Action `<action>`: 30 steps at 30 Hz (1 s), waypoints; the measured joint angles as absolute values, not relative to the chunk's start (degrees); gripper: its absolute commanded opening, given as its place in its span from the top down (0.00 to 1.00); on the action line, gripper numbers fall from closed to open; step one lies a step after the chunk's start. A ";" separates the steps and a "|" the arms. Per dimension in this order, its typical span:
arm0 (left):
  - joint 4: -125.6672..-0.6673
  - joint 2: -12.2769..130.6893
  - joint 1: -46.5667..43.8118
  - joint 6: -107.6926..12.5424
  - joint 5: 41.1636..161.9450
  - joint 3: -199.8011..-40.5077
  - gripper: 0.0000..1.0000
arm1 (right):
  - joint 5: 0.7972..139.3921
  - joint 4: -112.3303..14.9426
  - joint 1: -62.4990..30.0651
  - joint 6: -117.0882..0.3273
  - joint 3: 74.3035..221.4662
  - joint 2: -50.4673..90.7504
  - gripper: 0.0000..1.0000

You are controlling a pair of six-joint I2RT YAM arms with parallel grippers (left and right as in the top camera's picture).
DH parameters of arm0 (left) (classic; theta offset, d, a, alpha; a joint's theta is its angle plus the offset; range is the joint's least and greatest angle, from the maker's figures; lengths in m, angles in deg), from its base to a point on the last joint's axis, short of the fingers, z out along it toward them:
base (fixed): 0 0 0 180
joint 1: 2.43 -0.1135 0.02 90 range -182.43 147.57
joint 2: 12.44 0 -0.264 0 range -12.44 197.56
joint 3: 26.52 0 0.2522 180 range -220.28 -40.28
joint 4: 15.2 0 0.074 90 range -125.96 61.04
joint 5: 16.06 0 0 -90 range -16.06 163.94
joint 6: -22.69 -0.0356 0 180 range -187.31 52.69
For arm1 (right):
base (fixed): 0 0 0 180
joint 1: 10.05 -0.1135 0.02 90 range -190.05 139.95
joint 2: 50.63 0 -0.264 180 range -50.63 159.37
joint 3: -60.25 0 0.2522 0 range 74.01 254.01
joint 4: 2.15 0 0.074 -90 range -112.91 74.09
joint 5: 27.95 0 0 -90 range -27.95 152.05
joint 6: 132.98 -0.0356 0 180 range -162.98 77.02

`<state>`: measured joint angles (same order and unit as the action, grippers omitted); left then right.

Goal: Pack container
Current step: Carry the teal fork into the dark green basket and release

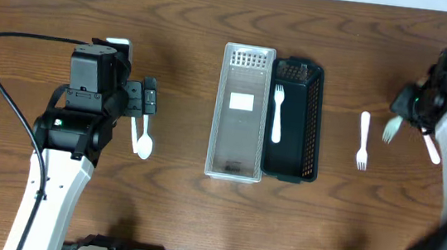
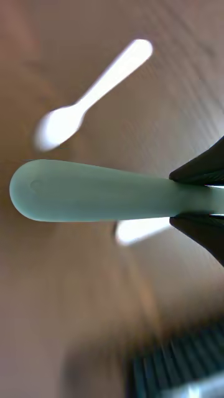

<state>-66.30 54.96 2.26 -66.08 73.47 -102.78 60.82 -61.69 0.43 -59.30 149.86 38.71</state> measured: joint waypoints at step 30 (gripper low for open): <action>-66.30 54.96 2.26 -66.08 73.47 -102.78 0.02 | 59.44 -55.02 -27.27 -58.77 150.10 46.53 0.17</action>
<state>-66.30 54.96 2.26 -66.08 73.47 -102.78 59.44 -55.02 -27.27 -58.77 150.10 46.53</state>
